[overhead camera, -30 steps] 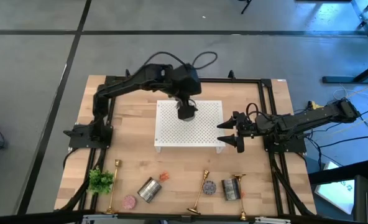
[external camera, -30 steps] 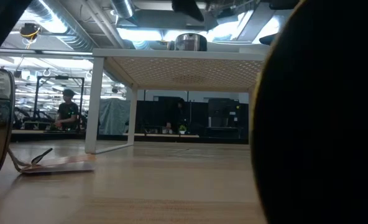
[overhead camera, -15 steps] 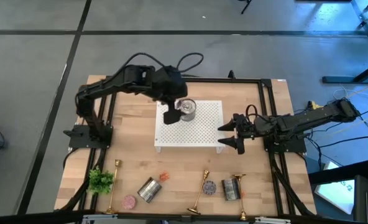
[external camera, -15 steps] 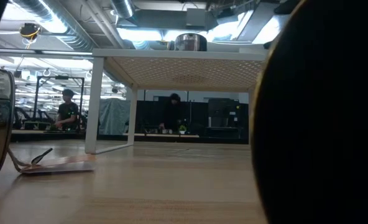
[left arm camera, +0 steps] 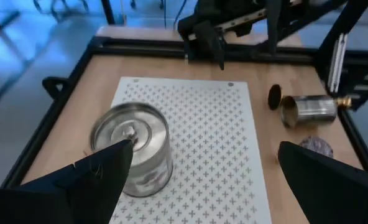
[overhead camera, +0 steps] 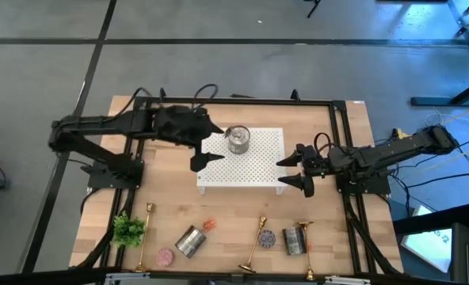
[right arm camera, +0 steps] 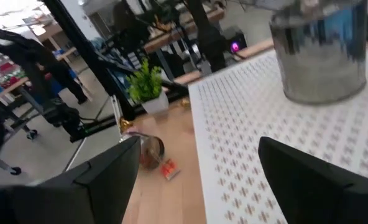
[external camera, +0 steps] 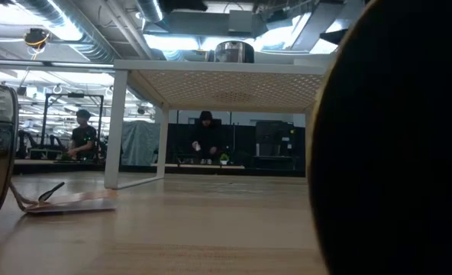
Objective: Pick & Place candle stick holders
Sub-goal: Put the middle big silver scented candle on the shelf
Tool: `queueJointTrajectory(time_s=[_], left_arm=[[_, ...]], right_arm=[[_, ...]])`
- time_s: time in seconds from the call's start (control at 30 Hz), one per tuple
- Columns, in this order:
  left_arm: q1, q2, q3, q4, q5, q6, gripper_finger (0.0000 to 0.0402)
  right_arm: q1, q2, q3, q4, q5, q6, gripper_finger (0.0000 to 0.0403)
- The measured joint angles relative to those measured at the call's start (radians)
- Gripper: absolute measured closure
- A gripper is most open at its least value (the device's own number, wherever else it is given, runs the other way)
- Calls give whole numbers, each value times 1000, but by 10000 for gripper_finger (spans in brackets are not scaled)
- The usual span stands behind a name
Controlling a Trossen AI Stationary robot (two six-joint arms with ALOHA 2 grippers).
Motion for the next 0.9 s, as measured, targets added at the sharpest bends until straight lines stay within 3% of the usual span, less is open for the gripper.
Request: queueJointTrajectory(time_s=[0.2, 0.33, 0.43, 0.57, 0.77, 0.9], left_arm=[[88, -132, -376, 410, 8, 0, 2], [140, -159, -544, 709, 135, -3, 2], [150, -158, -599, 848, 229, -24, 2], [123, -159, -609, 851, 246, 14, 2], [130, -165, -610, 789, 65, 139, 14], [158, -166, -610, 784, 96, 189, 50]], right_arm=[[22, 13, 0, -3, 26, -41, 75], [22, 43, 0, 57, 112, -84, 75], [11, 67, 0, 149, 179, -179, 75], [-14, 83, 0, 211, 194, -297, 75], [-95, 87, 0, 241, 194, -424, 75], [-180, 87, 33, 226, 194, -449, 75]])
